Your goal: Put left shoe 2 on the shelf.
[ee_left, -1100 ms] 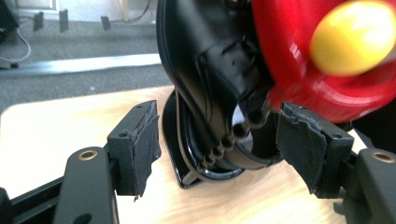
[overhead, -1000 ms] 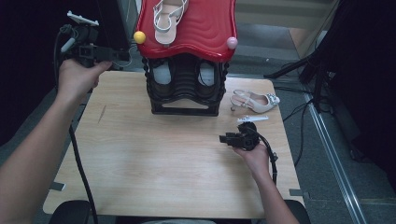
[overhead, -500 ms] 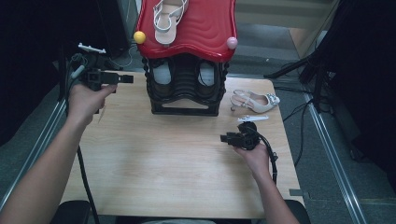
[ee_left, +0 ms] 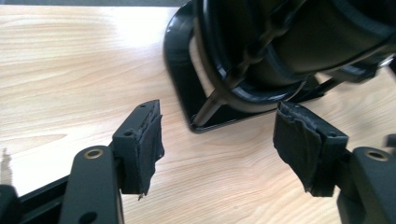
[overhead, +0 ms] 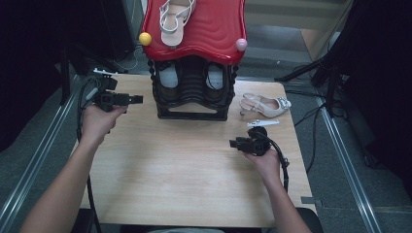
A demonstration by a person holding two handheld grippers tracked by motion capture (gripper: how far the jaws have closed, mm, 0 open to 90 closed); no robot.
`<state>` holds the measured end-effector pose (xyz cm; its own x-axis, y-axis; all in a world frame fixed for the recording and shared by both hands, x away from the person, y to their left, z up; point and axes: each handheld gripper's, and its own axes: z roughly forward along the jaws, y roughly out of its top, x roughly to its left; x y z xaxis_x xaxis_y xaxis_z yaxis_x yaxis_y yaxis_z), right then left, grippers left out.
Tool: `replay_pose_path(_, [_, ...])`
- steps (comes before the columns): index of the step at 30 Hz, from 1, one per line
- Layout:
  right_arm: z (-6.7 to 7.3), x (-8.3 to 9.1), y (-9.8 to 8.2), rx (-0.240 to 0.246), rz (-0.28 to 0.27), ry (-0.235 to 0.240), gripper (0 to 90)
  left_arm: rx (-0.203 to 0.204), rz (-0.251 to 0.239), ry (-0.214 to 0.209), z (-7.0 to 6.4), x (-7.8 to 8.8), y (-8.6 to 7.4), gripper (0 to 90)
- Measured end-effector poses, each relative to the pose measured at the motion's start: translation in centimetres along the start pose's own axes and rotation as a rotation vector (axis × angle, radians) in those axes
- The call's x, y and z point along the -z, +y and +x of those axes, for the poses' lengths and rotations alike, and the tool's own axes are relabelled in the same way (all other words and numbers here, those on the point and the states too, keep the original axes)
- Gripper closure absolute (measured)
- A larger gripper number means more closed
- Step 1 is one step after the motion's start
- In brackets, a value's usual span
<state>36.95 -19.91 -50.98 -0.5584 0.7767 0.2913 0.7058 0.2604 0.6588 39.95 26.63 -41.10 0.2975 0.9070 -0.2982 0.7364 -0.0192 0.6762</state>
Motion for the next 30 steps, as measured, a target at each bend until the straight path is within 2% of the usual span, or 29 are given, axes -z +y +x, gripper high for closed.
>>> replay_pose_path(7, [0.1,0.0,0.0,0.02,-0.012,-0.008,62.8,0.021,0.016,-0.03,0.7,-1.4,-2.5,35.7])
replay_pose_path(8, [0.1,0.0,0.0,0.021,-0.012,-0.012,62.8,0.025,0.019,-0.03,0.8,-1.6,-2.8,35.8])
replay_pose_path(10, [0.0,0.0,0.0,0.017,-0.013,-0.013,62.8,0.005,0.03,-0.009,0.9,-2.0,-3.5,36.0])
replay_pose_path(14, [-0.2,0.1,0.1,-0.002,-0.03,-0.023,62.6,0.008,0.035,-0.007,1.1,-2.6,-4.6,36.2])
replay_pose_path(15, [-0.2,0.1,0.1,-0.006,-0.032,-0.022,62.8,0.015,0.039,-0.021,1.2,-2.8,-4.8,36.4])
replay_pose_path(16, [-0.3,0.1,0.1,-0.007,-0.031,-0.023,63.1,0.022,0.041,-0.033,1.3,-2.9,-5.0,36.3])
replay_pose_path(19, [-0.4,0.2,0.1,-0.015,-0.03,-0.025,63.5,-0.008,0.056,-0.012,1.3,-3.1,-5.4,36.4])
replay_pose_path(22, [-0.5,0.3,0.2,-0.013,-0.03,-0.032,63.8,0.014,0.049,-0.05,1.5,-3.0,-5.8,36.4])
replay_pose_path(30, [-0.8,0.5,0.4,-0.028,-0.033,-0.034,65.8,0.004,0.056,-0.038,1.8,-3.1,-6.5,36.6])
